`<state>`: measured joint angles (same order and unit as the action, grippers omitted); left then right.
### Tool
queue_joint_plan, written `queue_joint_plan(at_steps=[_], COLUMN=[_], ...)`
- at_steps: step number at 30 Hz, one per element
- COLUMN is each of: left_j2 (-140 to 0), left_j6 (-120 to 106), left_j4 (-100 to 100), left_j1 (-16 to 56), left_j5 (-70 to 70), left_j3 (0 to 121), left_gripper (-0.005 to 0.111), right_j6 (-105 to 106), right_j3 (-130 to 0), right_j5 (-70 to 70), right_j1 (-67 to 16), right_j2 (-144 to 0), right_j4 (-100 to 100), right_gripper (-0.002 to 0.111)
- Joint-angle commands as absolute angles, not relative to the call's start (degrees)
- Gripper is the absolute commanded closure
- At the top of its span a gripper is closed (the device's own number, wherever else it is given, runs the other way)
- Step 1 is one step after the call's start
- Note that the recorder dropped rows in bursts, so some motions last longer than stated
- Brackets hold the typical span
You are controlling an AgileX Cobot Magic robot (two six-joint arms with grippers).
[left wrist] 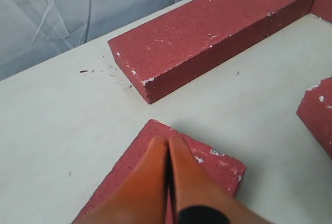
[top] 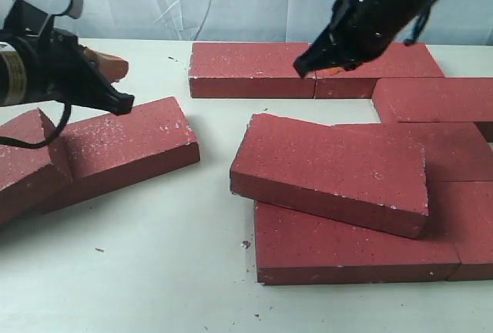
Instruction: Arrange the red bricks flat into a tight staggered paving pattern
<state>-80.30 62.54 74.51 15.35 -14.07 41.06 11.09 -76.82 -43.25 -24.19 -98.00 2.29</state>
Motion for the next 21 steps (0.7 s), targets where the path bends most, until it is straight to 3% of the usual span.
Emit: queue_joint_plan(at_steps=[1, 11, 21], left_j2=[-80.7, -82.3, -82.0], left_j6=[65.5, 68.8, 65.7], left_j4=[73.9, 69.5, 63.0], left_j1=[22.2, 32.2, 33.2], left_j5=[-3.6, 8.2, 11.3], left_j3=[41.5, 37.3, 37.1], left_gripper=[0.107, 0.107, 0.107], right_j6=[7.9, 4.9, 4.9], right_j3=[-65.4, -57.4, -57.4], right_j5=[-38.0, -32.2, -35.6], right_j1=[-19.9, -10.2, -9.7], right_j2=[-87.9, -80.9, -80.8], right_j4=[6.8, 7.4, 9.5], right_gripper=[0.109, 0.109, 0.109])
